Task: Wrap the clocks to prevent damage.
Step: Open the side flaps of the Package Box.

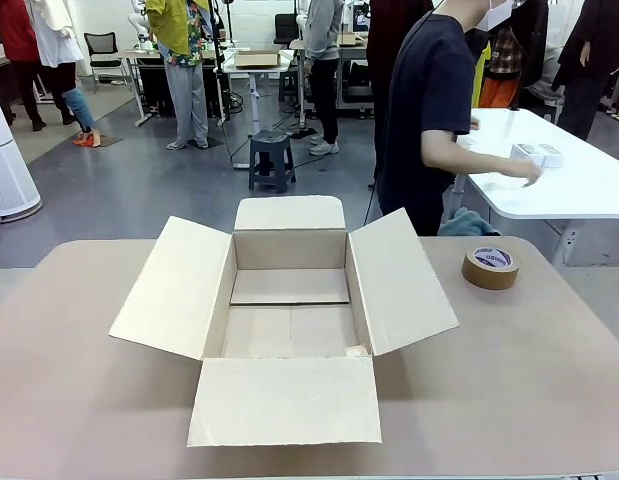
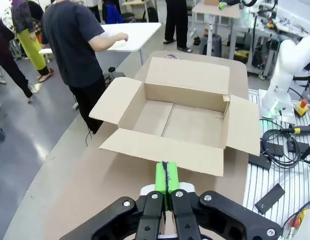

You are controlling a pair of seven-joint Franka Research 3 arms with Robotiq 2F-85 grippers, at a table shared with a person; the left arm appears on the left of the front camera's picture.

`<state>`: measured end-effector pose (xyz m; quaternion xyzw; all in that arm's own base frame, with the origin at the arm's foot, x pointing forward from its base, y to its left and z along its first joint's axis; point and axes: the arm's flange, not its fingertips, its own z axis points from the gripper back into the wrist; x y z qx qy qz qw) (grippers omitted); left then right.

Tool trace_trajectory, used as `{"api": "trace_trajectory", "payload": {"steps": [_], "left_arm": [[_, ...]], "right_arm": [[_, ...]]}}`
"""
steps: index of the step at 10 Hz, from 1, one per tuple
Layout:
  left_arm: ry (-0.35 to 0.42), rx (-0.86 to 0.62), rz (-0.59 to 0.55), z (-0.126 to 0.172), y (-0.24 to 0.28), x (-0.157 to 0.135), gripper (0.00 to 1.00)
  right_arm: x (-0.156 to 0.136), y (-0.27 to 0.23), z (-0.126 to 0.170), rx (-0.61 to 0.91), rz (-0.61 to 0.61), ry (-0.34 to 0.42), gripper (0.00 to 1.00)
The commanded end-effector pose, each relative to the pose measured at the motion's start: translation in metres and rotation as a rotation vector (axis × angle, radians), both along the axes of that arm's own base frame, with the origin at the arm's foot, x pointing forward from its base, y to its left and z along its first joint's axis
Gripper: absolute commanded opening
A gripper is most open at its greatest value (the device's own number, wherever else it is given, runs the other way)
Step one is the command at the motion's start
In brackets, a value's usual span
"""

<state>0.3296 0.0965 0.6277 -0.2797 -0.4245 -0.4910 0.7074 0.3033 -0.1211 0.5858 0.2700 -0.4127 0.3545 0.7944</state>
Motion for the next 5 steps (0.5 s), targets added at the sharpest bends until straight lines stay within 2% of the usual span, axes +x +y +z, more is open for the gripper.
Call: {"api": "trace_trajectory", "payload": {"steps": [1, 3, 5], "left_arm": [[0.099, 0.148, 0.064, 0.03, -0.048, 0.006, 0.0], [0.319, 0.283, 0.133, 0.046, -0.099, 0.018, 0.0], [0.455, 0.389, 0.251, 0.041, -0.146, 0.033, 0.0]], "right_arm": [[0.014, 0.064, 0.031, -0.044, -0.079, 0.097, 0.01], [0.026, 0.129, 0.051, -0.119, -0.062, 0.224, 0.01], [0.045, 0.184, 0.053, -0.188, -0.124, 0.389, 0.01]]}}
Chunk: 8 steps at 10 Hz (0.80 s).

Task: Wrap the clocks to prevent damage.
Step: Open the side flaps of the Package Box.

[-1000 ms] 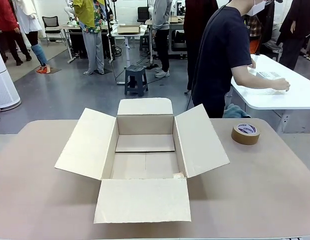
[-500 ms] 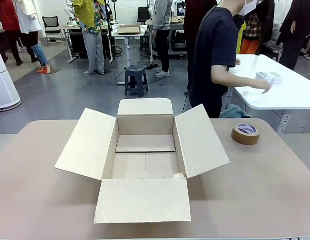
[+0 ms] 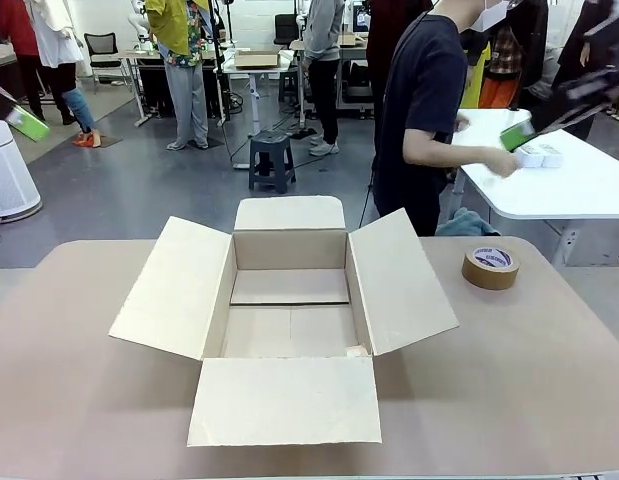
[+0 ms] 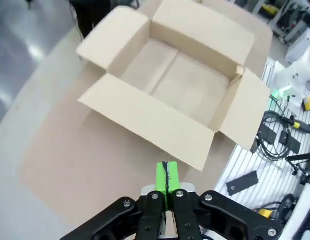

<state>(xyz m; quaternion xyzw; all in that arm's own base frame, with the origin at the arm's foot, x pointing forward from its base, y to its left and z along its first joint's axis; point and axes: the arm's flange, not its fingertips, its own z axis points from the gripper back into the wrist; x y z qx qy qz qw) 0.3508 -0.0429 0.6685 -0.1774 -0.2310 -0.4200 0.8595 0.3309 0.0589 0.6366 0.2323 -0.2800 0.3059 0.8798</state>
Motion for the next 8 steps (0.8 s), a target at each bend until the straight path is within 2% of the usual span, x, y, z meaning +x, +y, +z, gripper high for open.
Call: {"api": "trace_trajectory", "payload": {"steps": [1, 3, 4, 5, 6, 8], "left_arm": [[0.17, 0.059, 0.097, -0.015, -0.026, 0.024, 0.0], [0.232, 0.119, 0.201, -0.046, -0.045, 0.047, 0.0], [0.247, 0.12, 0.226, -0.059, -0.051, 0.051, 0.0], [0.249, 0.094, 0.206, -0.06, -0.05, 0.056, 0.0], [0.237, 0.128, 0.193, -0.06, -0.051, 0.047, 0.0], [0.237, 0.128, 0.193, -0.06, -0.051, 0.047, 0.0]], "right_arm": [[0.034, 0.029, -0.008, -0.048, -0.047, 0.192, 0.01], [0.06, 0.061, -0.036, -0.203, -0.154, 0.258, 0.01], [0.065, 0.074, -0.047, -0.265, -0.182, 0.242, 0.01], [0.068, 0.082, -0.053, -0.292, -0.171, 0.223, 0.01], [0.058, 0.065, -0.051, -0.2, -0.14, 0.232, 0.01], [0.058, 0.065, -0.051, -0.2, -0.14, 0.232, 0.01]]}}
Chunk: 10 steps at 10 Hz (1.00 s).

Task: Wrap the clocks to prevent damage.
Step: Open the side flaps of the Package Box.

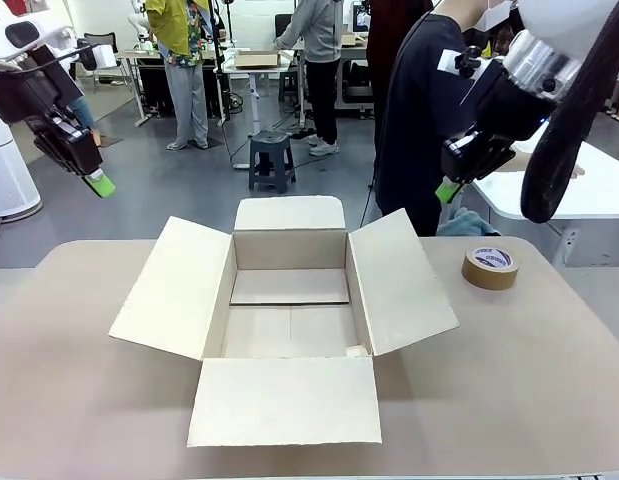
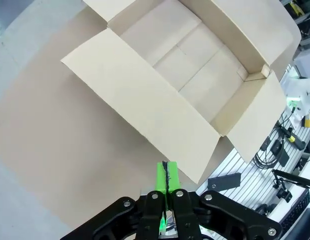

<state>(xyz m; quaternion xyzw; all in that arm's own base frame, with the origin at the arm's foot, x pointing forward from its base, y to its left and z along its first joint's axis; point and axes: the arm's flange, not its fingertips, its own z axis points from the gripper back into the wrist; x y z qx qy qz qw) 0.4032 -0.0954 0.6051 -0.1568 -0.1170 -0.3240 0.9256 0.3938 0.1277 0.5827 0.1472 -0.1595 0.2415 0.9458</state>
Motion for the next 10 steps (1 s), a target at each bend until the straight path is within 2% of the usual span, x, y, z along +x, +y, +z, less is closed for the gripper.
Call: {"api": "trace_trajectory", "payload": {"steps": [1, 3, 4, 5, 6, 8, 10], "left_arm": [[-0.006, 0.018, 0.0, 0.004, 0.001, -0.005, 0.0], [-0.006, 0.018, 0.0, 0.004, 0.001, -0.005, 0.0], [-0.009, -0.005, -0.004, 0.004, 0.0, -0.003, 0.0], [0.02, 0.037, 0.112, 0.003, -0.025, -0.002, 0.0], [0.037, 0.045, 0.159, 0.0, -0.045, -0.007, 0.0], [0.021, 0.157, 0.288, -0.017, -0.075, -0.008, 0.0], [0.019, 0.29, 0.373, -0.045, -0.1, -0.008, 0.0]], "right_arm": [[-0.005, -0.003, 0.003, 0.02, 0.003, 0.003, 0.01], [-0.002, -0.003, 0.004, 0.01, 0.0, -0.003, 0.01], [-0.005, 0.032, -0.011, -0.099, -0.047, 0.076, 0.01], [-0.004, 0.061, -0.021, -0.173, -0.101, 0.119, 0.01], [-0.001, 0.08, -0.03, -0.217, -0.155, 0.161, 0.01], [0.007, 0.103, -0.05, -0.287, -0.26, 0.247, 0.01], [0.012, 0.113, -0.064, -0.326, -0.33, 0.242, 0.01]]}}
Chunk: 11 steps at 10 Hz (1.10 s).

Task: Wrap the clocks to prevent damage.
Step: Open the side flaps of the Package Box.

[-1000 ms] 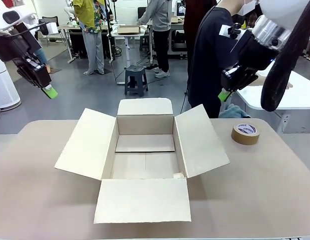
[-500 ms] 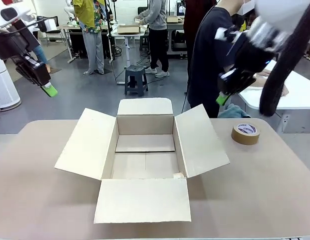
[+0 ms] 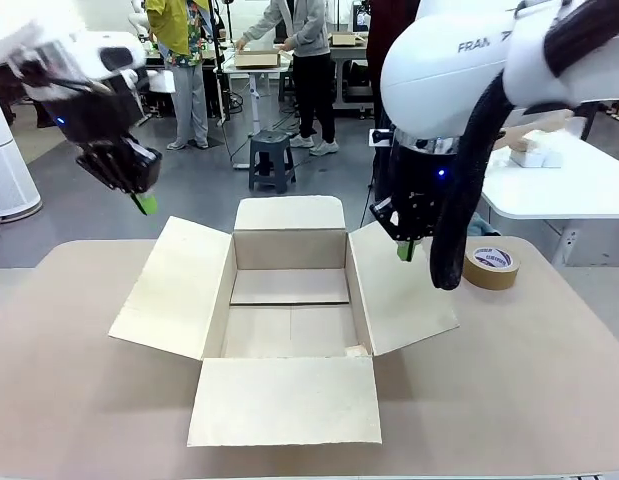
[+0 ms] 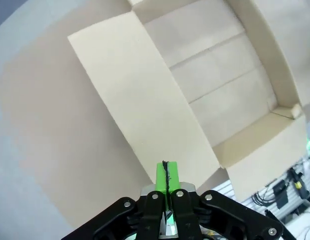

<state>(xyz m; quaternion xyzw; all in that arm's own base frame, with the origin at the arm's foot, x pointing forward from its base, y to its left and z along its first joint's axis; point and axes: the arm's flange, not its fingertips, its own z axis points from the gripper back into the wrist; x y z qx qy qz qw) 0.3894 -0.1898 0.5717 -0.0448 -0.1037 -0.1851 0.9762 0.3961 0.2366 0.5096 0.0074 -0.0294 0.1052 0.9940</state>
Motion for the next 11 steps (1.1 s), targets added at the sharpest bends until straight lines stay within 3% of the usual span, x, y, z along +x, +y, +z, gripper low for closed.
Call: {"api": "trace_trajectory", "payload": {"steps": [1, 3, 6, 8, 11], "left_arm": [[0.038, 0.157, 0.089, -0.03, -0.016, 0.008, 0.0], [0.076, 0.207, 0.124, -0.057, -0.029, 0.016, 0.0], [0.034, 0.162, 0.176, -0.076, -0.029, 0.034, 0.0], [0.059, 0.125, 0.183, -0.086, -0.024, 0.044, 0.0], [0.066, 0.12, 0.217, -0.098, -0.014, 0.057, 0.0]], "right_arm": [[0.012, 0.007, 0.002, -0.038, -0.042, 0.004, 0.01], [0.018, 0.008, -0.01, -0.027, -0.046, 0.007, 0.01], [0.037, 0.007, -0.038, -0.04, -0.079, -0.002, 0.01], [0.043, 0.004, -0.05, -0.055, -0.049, -0.043, 0.01], [0.054, -0.011, -0.069, -0.057, -0.127, -0.102, 0.01]]}}
